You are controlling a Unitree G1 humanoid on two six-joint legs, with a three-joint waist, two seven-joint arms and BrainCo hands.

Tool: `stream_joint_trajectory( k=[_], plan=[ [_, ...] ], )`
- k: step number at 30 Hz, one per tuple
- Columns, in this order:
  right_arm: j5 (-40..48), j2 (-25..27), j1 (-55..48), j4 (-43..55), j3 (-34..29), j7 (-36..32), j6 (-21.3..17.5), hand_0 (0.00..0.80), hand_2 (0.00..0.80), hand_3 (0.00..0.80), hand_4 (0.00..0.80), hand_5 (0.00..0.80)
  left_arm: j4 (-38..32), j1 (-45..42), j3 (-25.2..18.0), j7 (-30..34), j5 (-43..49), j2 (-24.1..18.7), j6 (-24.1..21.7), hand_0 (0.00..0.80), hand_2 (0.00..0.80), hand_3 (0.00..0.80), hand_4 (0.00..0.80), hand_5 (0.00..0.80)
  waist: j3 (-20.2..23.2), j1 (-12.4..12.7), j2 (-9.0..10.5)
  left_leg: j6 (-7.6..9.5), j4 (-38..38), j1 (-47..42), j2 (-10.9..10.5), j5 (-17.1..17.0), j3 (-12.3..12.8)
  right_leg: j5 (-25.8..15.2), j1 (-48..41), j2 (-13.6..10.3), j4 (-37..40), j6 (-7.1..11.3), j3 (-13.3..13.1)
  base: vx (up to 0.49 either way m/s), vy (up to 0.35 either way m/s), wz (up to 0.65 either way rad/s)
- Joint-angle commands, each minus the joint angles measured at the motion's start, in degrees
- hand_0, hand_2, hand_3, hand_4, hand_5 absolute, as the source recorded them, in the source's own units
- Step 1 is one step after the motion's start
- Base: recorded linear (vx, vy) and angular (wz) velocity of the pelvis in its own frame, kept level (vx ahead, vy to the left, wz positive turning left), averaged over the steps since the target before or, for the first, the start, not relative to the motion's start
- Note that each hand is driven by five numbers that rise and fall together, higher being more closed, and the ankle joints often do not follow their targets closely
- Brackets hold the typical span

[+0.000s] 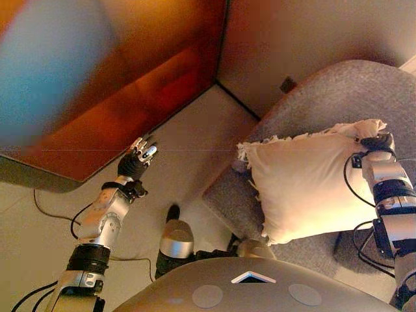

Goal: Pick up the cushion and take it to the sofa

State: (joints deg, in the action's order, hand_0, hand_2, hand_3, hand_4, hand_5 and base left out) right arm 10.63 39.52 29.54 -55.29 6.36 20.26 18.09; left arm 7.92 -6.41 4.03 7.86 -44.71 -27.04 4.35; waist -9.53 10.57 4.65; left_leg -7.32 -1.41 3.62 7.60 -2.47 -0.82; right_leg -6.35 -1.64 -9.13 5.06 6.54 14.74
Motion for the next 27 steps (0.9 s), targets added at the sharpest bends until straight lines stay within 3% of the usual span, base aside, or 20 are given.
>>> stream_joint_trajectory(
  k=[1, 18, 26, 27],
  plan=[
    [-0.53, 9.33, 9.46, 0.40, 0.07, 4.69, -4.25, 0.000, 0.000, 0.000, 0.000, 0.000, -4.76, 2.48, 2.53, -0.08, -2.83, -1.66, -2.46, 0.000, 0.000, 0.000, 0.000, 0.000, 1.71, 1.83, -0.13, 0.58, -3.59, 2.48, 1.70, -0.68, 0.51, 3.11, 0.02, -4.04, -7.83, 2.06, -0.17, -0.015, -0.005, 0.04],
    [-0.07, 13.67, 10.26, 3.93, 0.07, 4.22, -6.19, 0.000, 0.000, 0.000, 0.000, 0.000, -5.25, -0.25, 4.71, -2.08, -4.70, -1.16, -4.82, 0.000, 0.000, 0.000, 0.000, 0.000, 4.61, -0.52, 0.32, 1.29, -0.41, -3.03, 1.98, 0.22, 5.10, 1.63, -2.81, -2.85, -3.16, 2.03, -0.92, 0.003, 0.022, -0.08],
    [13.54, 10.31, 7.50, 10.68, -2.38, -0.65, -12.05, 0.000, 0.000, 0.000, 0.000, 0.000, -4.30, -0.38, 5.43, -1.86, -4.61, -0.11, -6.51, 0.000, 0.000, 0.000, 0.000, 0.000, 5.27, -2.22, 0.37, 1.75, 0.79, -4.57, 1.70, 0.48, 6.68, 1.02, -2.16, -2.29, -2.65, 1.61, -1.57, -0.015, 0.017, -0.06],
    [20.08, 7.35, 4.70, 14.96, -3.87, -2.91, -13.69, 0.000, 0.000, 0.000, 0.000, 0.000, -4.02, -0.41, 5.20, -1.69, -4.15, 0.66, -6.88, 0.000, 0.000, 0.000, 0.000, 0.000, 5.16, -2.97, 0.17, 1.95, 1.06, -4.84, 1.64, 0.54, 7.01, 1.04, -1.92, -2.23, -2.74, 1.53, -1.96, -0.047, 0.024, -0.11]
  ],
)
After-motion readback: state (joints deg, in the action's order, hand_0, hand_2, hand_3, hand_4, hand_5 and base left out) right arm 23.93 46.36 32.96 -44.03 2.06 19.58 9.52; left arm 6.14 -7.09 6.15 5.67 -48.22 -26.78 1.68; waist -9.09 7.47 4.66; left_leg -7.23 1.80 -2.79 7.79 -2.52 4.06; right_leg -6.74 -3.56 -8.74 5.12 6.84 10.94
